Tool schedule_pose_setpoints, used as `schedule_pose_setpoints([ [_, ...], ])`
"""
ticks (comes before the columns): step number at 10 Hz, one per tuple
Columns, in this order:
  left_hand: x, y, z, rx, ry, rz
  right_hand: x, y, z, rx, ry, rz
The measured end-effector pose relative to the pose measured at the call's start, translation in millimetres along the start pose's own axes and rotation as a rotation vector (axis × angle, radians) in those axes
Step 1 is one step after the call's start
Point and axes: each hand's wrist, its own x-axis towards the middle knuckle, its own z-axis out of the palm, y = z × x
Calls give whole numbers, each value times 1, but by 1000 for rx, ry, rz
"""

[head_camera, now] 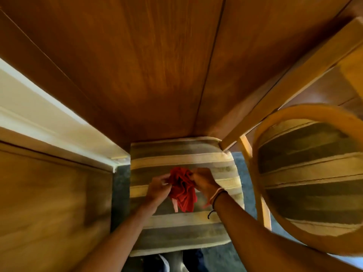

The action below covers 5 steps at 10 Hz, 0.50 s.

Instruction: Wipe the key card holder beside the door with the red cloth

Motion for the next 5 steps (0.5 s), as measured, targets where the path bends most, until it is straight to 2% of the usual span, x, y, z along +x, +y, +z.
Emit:
schedule_pose_setpoints([
  [1,5,-25,8,43,-84,-15,17,26,7,126,-43,47],
  [2,3,-36,15,72,-149,-27,12,35,7,114,-117,52],
  [3,-5,-30,14,117,-152,-22,-3,25,3,-1,-137,-22],
  [4,-21,-3,1,263,-101,124,-18,5,-2,-147,-86,-125],
  [5,-36,32,-14,533,10,380,-44,-27,-4,-390,34,-353],
])
